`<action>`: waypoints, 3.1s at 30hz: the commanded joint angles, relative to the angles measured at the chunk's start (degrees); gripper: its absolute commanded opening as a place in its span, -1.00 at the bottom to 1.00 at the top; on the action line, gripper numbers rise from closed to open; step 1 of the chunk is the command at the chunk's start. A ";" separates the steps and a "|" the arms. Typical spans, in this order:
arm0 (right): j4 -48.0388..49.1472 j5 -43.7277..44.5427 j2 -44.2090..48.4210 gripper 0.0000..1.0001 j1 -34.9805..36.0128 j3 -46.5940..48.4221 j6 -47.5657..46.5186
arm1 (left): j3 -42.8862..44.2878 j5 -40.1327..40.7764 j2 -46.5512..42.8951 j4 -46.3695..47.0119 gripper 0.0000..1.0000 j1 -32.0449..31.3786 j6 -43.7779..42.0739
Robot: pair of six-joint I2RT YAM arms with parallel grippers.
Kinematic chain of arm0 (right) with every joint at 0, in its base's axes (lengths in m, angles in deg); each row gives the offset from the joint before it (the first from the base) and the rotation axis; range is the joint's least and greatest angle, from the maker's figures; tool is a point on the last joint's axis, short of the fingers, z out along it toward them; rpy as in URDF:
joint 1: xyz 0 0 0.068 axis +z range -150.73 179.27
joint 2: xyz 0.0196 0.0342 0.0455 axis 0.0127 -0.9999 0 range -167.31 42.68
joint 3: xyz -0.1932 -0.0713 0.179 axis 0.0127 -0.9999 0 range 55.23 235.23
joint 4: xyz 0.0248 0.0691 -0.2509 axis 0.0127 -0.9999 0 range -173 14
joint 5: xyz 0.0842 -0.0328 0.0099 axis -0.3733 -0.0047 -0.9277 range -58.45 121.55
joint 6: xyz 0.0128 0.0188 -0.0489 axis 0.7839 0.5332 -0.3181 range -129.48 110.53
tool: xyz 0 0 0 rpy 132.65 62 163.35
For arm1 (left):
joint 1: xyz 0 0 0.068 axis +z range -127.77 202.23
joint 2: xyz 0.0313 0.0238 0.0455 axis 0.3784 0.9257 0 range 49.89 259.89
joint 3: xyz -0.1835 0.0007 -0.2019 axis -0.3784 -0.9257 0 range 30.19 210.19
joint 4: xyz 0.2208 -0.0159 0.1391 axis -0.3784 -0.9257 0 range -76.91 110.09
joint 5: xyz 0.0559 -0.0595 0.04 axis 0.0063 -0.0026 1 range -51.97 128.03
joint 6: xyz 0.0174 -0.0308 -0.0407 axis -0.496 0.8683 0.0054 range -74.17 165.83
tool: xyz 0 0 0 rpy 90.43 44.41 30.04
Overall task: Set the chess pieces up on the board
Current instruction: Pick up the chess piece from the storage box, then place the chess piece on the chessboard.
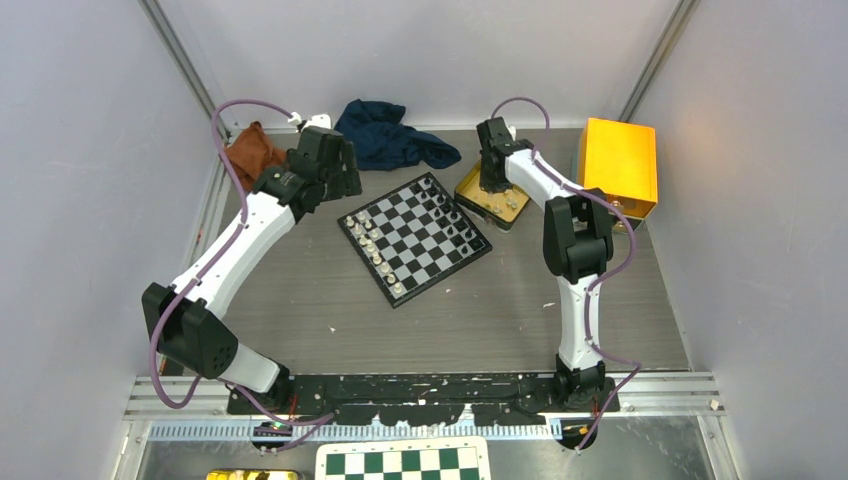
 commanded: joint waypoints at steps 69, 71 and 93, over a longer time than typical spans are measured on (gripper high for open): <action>-10.72 1.89 -9.54 -0.99 34.39 21.64 -2.81 | -15.49 5.00 -29.47 0.27 0.83 -0.19 1.28; -10.90 1.84 -10.00 -0.99 34.42 22.27 -2.76 | -15.57 4.90 -29.47 0.34 0.83 -0.19 1.17; -12.55 1.75 -12.97 -0.99 35.45 25.66 -2.82 | -16.38 4.89 -30.56 0.87 0.83 -0.19 0.33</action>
